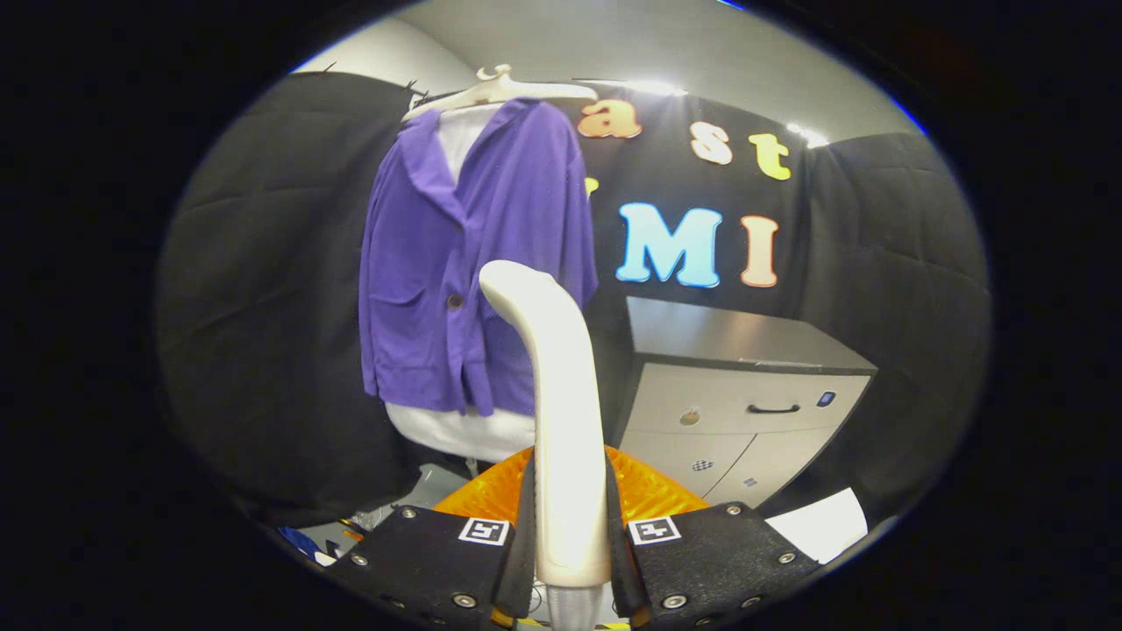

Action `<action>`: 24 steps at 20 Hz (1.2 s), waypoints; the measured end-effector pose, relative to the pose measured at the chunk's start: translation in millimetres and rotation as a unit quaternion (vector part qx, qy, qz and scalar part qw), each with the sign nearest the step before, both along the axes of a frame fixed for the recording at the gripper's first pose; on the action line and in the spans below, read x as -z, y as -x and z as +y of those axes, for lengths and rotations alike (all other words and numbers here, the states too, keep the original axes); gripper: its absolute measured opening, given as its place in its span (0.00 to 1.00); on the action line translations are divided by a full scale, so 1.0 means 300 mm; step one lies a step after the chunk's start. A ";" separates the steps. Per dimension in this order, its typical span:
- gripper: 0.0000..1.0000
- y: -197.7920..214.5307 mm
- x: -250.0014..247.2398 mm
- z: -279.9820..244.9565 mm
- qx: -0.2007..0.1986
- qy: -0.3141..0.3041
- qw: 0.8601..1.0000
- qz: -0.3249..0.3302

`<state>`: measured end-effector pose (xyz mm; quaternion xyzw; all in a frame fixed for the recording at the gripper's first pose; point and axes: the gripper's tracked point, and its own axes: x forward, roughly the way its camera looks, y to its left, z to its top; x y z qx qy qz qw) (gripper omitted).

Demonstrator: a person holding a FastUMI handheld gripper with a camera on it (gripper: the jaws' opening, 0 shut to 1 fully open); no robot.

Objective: Iron the clothes twice with a garment steamer, once on the left side and once on the right side.

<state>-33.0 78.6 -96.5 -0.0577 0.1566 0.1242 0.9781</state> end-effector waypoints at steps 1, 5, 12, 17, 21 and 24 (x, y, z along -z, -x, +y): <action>0.35 0.000 -0.050 -0.027 0.007 -0.012 1.000 -0.016; 0.35 -0.057 -0.247 -0.128 0.041 -0.037 0.995 -0.086; 0.35 0.032 -0.398 -0.162 0.057 -0.075 0.983 -0.158; 0.35 0.056 -0.376 -0.178 0.053 -0.059 0.981 -0.175; 0.35 0.043 -0.359 -0.215 0.064 -0.061 0.983 -0.164; 0.35 0.033 -0.348 -0.239 0.071 -0.067 0.983 -0.157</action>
